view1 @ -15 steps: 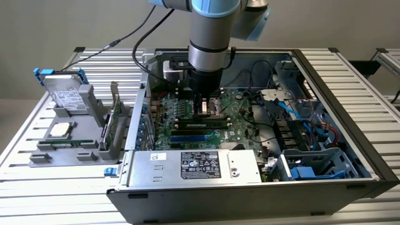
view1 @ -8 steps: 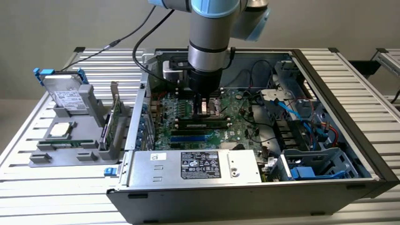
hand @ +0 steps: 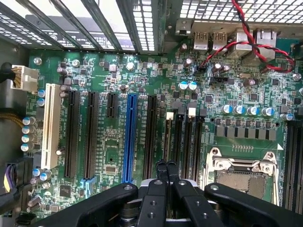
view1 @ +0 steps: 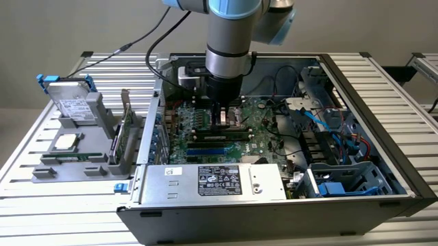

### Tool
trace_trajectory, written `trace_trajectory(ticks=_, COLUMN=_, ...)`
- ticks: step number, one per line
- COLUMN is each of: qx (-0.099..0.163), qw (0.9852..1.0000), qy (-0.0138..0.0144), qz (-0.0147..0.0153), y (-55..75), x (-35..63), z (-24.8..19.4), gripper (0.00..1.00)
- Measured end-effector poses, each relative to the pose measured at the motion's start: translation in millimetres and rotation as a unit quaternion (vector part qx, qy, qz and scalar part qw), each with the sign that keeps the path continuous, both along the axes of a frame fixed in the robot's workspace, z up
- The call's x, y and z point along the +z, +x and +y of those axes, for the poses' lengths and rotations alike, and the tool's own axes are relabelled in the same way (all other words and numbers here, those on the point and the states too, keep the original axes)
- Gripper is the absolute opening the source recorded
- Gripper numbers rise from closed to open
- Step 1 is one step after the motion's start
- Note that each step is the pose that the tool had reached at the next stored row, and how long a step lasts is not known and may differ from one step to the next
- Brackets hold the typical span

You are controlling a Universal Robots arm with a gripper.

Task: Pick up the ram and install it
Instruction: 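Press down the ram until it locks into place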

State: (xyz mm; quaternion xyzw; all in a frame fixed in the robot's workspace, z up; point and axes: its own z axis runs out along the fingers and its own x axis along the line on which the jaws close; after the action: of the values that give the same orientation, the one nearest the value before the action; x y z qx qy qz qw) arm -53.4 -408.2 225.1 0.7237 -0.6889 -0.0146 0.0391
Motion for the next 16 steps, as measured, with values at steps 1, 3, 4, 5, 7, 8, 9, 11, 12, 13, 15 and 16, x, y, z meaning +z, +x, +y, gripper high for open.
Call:
trace_trajectory(ticks=1, qx=0.0, qw=1.0, qy=0.0001, qz=0.0, y=0.0, x=0.2, z=0.0, gripper=0.1)
trace_trajectory(ticks=3, qx=0.0, qw=1.0, qy=0.0009, qz=-0.0004, y=0.1, x=2.6, z=0.3, gripper=0.1)
trace_trajectory(ticks=4, qx=0.0, qw=1.0, qy=0.0004, qz=0.0, y=0.0, x=6.3, z=0.2, gripper=0.1)
trace_trajectory(ticks=5, qx=0.0, qw=1.0, qy=0.0002, qz=0.0001, y=-0.1, x=11.1, z=0.1, gripper=0.1)
trace_trajectory(ticks=7, qx=0.0, qw=1.0, qy=0.0001, qz=0.0003, y=0.0, x=18.9, z=0.1, gripper=0.1)
trace_trajectory(ticks=8, qx=0.0, qw=1.0, qy=0.0002, qz=0.0004, y=0.0, x=21.0, z=0.1, gripper=0.1)
trace_trajectory(ticks=9, qx=0.0, qw=1.0, qy=0.0001, qz=0.0005, y=-0.1, x=23.1, z=0.1, gripper=0.1)
trace_trajectory(ticks=11, qx=0.0, qw=1.0, qy=0.0001, qz=0.0006, y=0.0, x=26.3, z=0.1, gripper=0.1)
trace_trajectory(ticks=12, qx=0.0, qw=1.0, qy=0.0001, qz=0.0007, y=-0.1, x=27.1, z=0.1, gripper=0.1)
trace_trajectory(ticks=13, qx=0.0, qw=1.0, qy=0.0002, qz=0.0006, y=0.0, x=27.2, z=0.1, gripper=0.1)
trace_trajectory(ticks=15, qx=0.0, qw=1.0, qy=0.0001, qz=0.0007, y=0.0, x=27.8, z=0.1, gripper=0.1)
trace_trajectory(ticks=16, qx=0.0, qw=1.0, qy=0.0, qz=0.0007, y=0.0, x=28.8, z=0.1, gripper=0.1)
